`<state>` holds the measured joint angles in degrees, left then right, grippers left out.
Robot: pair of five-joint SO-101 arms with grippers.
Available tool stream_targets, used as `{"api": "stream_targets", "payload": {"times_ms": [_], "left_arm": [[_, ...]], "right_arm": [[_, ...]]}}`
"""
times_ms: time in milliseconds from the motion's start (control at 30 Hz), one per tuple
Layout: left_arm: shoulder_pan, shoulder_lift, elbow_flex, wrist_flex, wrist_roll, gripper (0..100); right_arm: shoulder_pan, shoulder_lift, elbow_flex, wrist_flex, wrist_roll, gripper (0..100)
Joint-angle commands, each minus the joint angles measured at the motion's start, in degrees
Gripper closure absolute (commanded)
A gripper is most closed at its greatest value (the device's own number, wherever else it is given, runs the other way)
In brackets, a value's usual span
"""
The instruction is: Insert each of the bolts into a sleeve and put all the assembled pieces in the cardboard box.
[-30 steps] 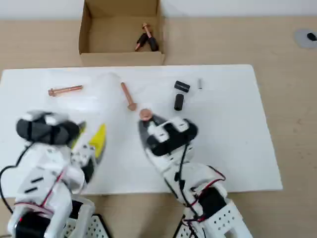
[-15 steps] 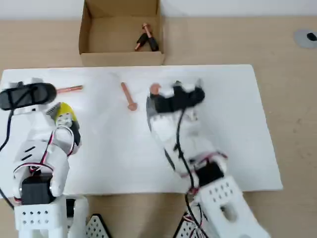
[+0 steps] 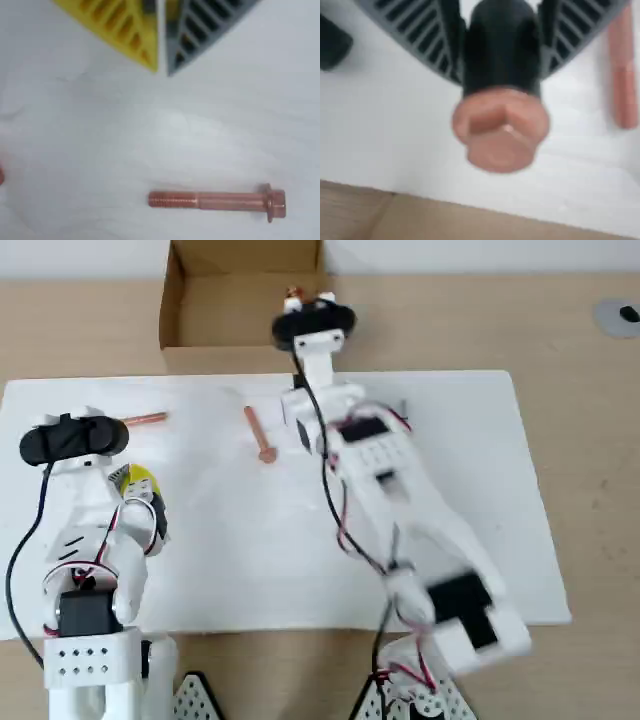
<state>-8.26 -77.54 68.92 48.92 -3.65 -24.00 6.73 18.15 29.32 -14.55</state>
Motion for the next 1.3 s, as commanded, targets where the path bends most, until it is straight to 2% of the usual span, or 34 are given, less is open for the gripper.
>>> {"api": "stream_targets", "payload": {"times_ms": [0, 200, 333, 567, 767, 967, 1267], "left_arm": [[-0.79, 0.31, -0.35, -1.14, -0.35, 99], [-0.70, 0.31, 0.70, -1.41, -0.44, 99], [-0.70, 0.31, 3.78, -4.84, -2.55, 99], [-0.70, 0.31, 5.27, -6.07, -2.73, 99], [-0.70, 0.31, 5.27, -6.07, -2.73, 99], [-0.62, 0.31, 5.27, -6.07, -2.55, 99], [-0.62, 0.31, 5.27, -6.07, -2.46, 99]], "right_arm": [[0.92, 9.36, -17.27, 1.93, -0.53, 98.9], [1.10, 22.20, -37.76, 2.02, -0.35, 98.9], [1.10, 28.70, -50.24, 2.02, -0.35, 98.9], [2.59, 38.99, -66.07, 1.58, -0.35, 98.9], [6.73, 54.20, -79.08, -5.19, -0.35, 98.9], [8.31, 67.74, -93.76, -5.89, -0.26, 98.9], [6.99, 79.08, -105.71, -3.96, 10.37, 98.4]]}}
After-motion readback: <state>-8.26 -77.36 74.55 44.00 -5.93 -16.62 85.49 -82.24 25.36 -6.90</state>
